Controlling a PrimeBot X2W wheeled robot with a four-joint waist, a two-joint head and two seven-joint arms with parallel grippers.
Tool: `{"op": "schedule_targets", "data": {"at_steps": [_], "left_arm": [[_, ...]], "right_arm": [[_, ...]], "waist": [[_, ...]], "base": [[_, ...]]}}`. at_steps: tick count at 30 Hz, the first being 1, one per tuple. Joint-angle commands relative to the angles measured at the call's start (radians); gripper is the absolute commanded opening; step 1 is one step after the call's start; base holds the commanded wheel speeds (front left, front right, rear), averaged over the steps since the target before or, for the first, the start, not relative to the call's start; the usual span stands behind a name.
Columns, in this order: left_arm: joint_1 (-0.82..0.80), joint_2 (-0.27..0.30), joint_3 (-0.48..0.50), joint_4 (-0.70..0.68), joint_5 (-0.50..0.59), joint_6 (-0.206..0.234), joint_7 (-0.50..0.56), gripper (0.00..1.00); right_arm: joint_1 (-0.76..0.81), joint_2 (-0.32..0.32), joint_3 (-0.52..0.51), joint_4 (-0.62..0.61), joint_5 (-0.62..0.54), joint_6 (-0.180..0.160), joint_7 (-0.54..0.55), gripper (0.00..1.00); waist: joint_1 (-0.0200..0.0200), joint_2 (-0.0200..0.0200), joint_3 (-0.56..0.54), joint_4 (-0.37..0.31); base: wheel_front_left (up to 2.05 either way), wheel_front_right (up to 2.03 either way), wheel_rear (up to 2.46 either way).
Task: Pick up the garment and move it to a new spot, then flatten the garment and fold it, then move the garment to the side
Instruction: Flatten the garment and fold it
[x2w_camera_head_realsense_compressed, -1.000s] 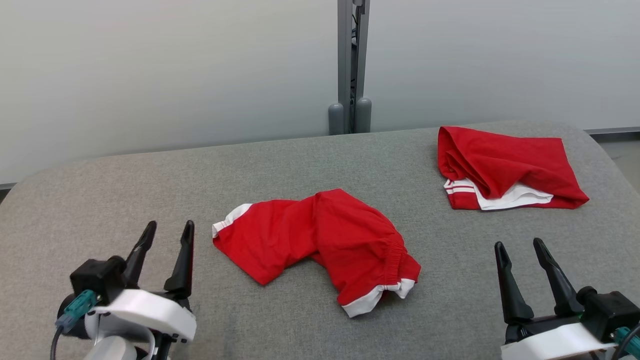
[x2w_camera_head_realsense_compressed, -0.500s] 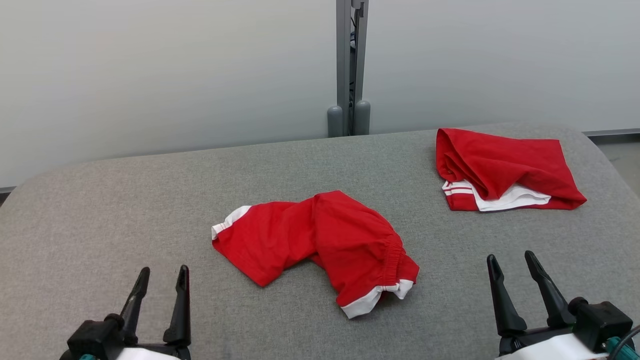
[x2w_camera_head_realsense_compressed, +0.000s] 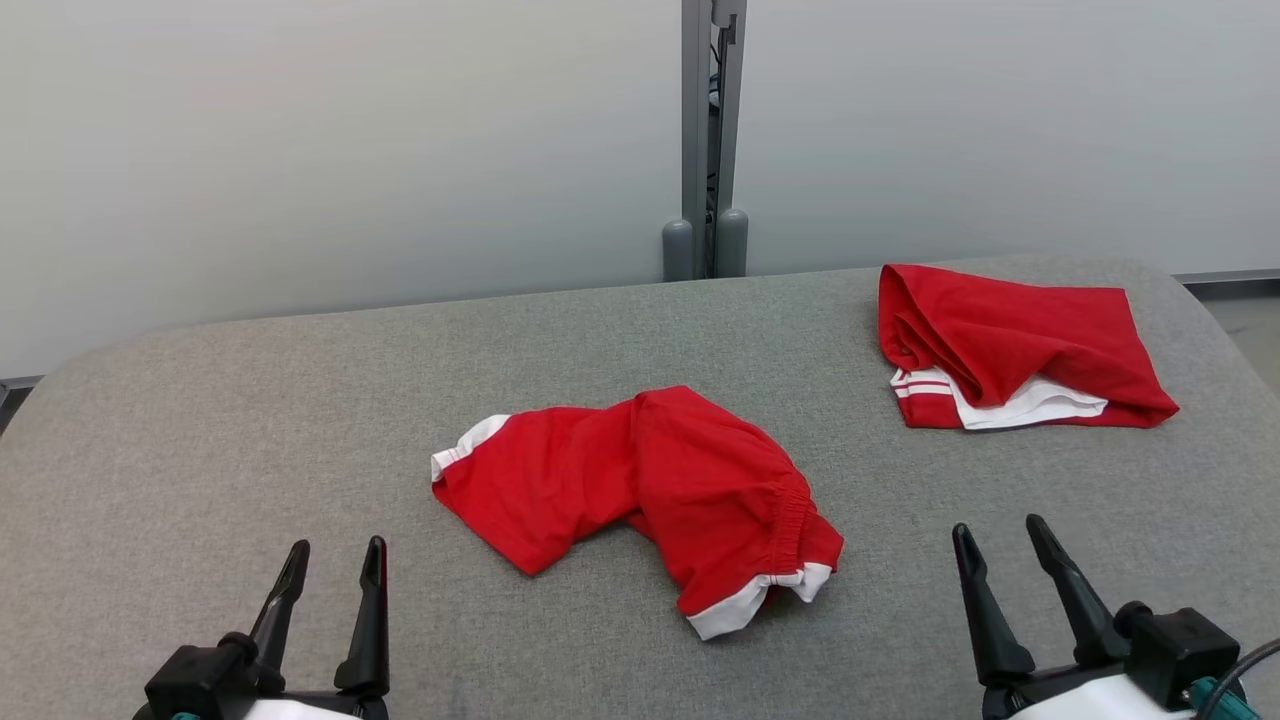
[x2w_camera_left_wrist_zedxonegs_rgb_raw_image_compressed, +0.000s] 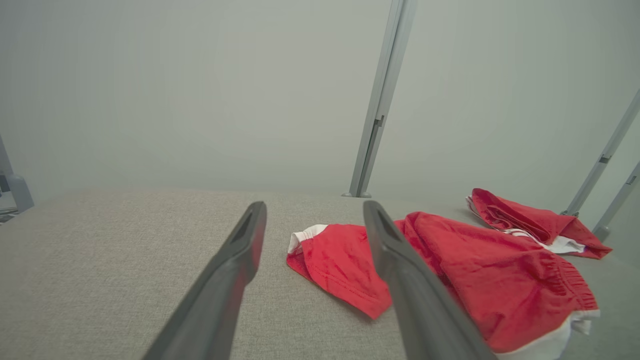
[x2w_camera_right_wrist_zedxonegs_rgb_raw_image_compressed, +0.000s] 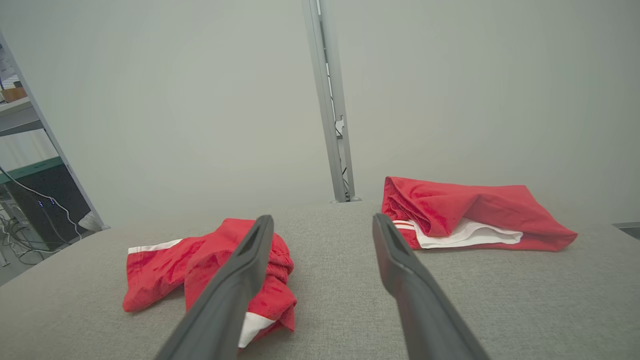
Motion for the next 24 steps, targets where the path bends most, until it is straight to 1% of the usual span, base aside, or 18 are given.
{"op": "schedule_targets", "data": {"at_steps": [1, 4, 6, 9, 12, 17, 24], "left_arm": [[-0.009, 0.002, 0.009, 0.005, 0.007, -0.006, -0.001, 1.00], [-0.012, -0.011, 0.019, 0.012, 0.017, -0.017, -0.001, 1.00], [-0.014, -0.017, 0.026, 0.018, 0.023, -0.022, -0.001, 1.00], [-0.022, -0.023, 0.031, 0.028, 0.029, -0.032, -0.001, 1.00], [-0.029, -0.033, 0.029, 0.036, 0.031, -0.041, -0.001, 1.00], [-0.031, -0.044, 0.028, 0.047, 0.035, -0.051, -0.001, 1.00], [-0.040, -0.049, 0.032, 0.067, 0.036, -0.062, -0.001, 1.00]], "right_arm": [[-0.006, -0.011, 0.006, 0.008, 0.007, 0.001, -0.003, 1.00], [-0.014, -0.015, 0.050, 0.023, 0.020, 0.001, -0.003, 1.00], [-0.026, -0.026, 0.112, 0.054, 0.030, 0.001, 0.002, 1.00], [-0.063, -0.043, 0.221, 0.112, 0.055, 0.001, 0.046, 1.00], [-0.103, -0.042, 0.283, 0.176, 0.084, 0.001, 0.087, 1.00], [-0.168, -0.041, 0.334, 0.254, 0.118, 0.001, 0.131, 1.00], [-0.232, -0.044, 0.342, 0.344, 0.143, 0.001, 0.193, 1.00]], "waist": [[0.0000, 0.0000, -0.001, 0.000], [0.0000, 0.0000, -0.001, 0.000], [0.0000, 0.0000, -0.001, 0.000], [0.0000, 0.0000, 0.000, 0.004], [0.0000, 0.0000, 0.001, 0.019], [0.0000, 0.0000, 0.004, 0.055], [0.0000, 0.0000, 0.009, 0.107]], "base": [[0.00, 0.00, 0.00], [0.00, 0.00, 0.00], [0.00, 0.00, 0.00], [0.00, 0.00, 0.00], [0.00, 0.00, 0.00], [0.00, 0.00, 0.00], [0.00, 0.00, 0.00]]}}
